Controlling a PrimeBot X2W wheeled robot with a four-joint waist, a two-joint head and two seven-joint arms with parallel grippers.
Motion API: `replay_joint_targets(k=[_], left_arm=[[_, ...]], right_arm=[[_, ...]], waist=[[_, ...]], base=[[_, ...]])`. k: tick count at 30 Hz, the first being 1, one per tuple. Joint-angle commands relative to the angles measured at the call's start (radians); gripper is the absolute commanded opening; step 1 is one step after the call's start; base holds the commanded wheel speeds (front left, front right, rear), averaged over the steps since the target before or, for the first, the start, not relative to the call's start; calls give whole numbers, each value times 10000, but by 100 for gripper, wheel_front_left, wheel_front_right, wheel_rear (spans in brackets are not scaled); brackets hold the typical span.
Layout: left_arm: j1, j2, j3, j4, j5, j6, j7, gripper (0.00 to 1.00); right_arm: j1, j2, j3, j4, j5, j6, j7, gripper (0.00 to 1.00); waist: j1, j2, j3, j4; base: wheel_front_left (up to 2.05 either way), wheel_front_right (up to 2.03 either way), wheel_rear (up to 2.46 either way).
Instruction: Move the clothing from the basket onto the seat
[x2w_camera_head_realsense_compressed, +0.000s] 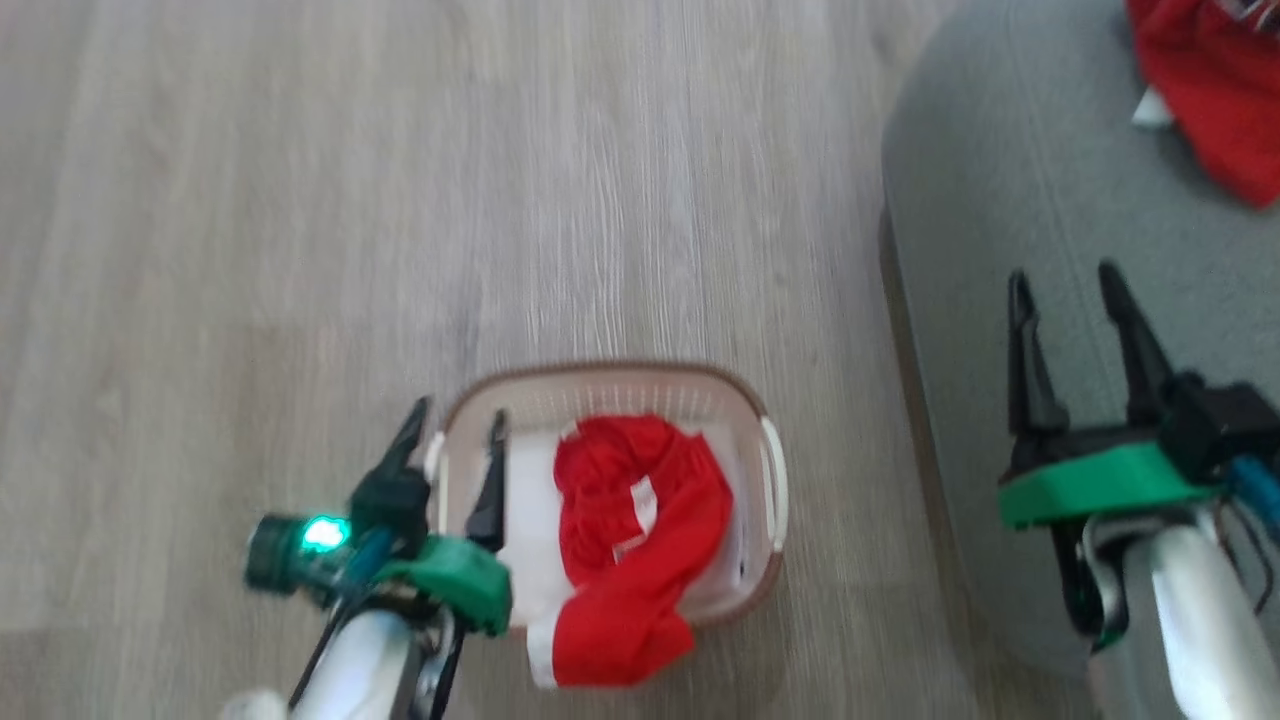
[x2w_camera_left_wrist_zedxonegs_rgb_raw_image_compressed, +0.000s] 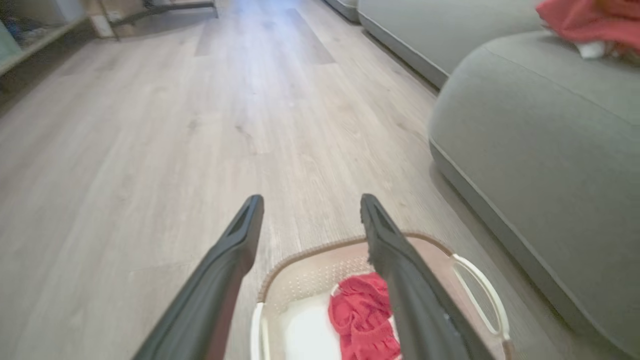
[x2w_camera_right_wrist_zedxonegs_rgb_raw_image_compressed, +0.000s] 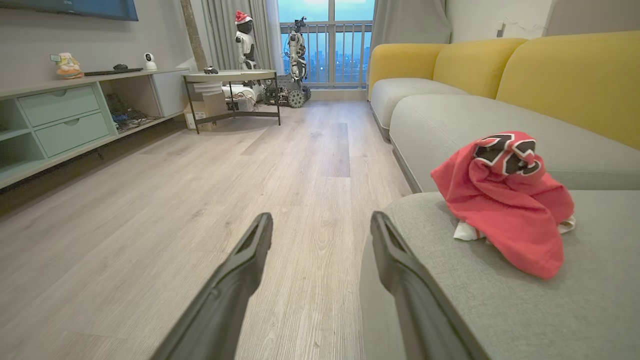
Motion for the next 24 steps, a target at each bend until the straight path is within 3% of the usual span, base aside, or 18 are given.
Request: replay_joint_targets(k=[1,10,24], left_arm=[[-674,13,28,289,239,-187,-122,100],[-2650,5,-1289,3452,968,-711,-122,100],[-5365,3,-2639,7235,1770,-783,-15,100]], right_arm=[[-518,15,195,-446,-115,-4,-65,100],[-1283,15,246,-749,-78,-4,-65,100],[-2133,15,691,-1238,481,-4,-65,100]], waist=[[-1,0,1256,-355],[-1,0,3004,-999],[-1,0,5297,-1825]], base=[[0,0,0],[0,0,0],[0,0,0]])
